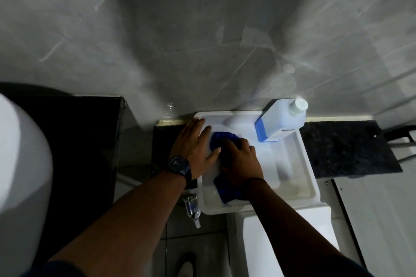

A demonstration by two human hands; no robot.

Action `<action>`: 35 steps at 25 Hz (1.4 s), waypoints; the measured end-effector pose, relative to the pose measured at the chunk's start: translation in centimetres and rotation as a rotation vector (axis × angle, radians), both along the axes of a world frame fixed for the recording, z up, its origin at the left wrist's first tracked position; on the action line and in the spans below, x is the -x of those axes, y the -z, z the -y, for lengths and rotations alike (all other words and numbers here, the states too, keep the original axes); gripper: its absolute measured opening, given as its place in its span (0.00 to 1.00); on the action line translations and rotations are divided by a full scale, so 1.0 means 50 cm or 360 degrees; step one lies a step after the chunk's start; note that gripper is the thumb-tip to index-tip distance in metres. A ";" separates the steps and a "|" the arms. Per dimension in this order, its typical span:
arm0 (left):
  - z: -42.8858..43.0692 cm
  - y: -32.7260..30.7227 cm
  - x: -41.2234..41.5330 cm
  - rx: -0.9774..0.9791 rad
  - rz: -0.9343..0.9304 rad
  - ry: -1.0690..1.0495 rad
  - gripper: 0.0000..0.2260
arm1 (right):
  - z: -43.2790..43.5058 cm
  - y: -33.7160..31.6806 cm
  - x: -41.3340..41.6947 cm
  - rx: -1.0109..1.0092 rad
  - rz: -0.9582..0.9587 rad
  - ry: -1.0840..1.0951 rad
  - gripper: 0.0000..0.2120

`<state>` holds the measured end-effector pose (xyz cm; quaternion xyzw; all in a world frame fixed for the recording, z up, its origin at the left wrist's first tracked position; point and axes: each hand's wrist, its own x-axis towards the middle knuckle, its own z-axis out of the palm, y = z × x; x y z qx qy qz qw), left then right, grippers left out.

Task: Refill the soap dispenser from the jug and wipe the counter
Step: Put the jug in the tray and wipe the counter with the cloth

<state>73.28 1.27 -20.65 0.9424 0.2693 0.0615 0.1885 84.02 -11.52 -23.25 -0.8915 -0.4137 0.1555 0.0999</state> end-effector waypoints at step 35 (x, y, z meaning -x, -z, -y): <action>0.102 -0.221 1.184 0.0048 -0.0155 -0.0520 0.48 | 0.120 -0.234 0.937 -0.0297 -0.0009 0.0072 0.24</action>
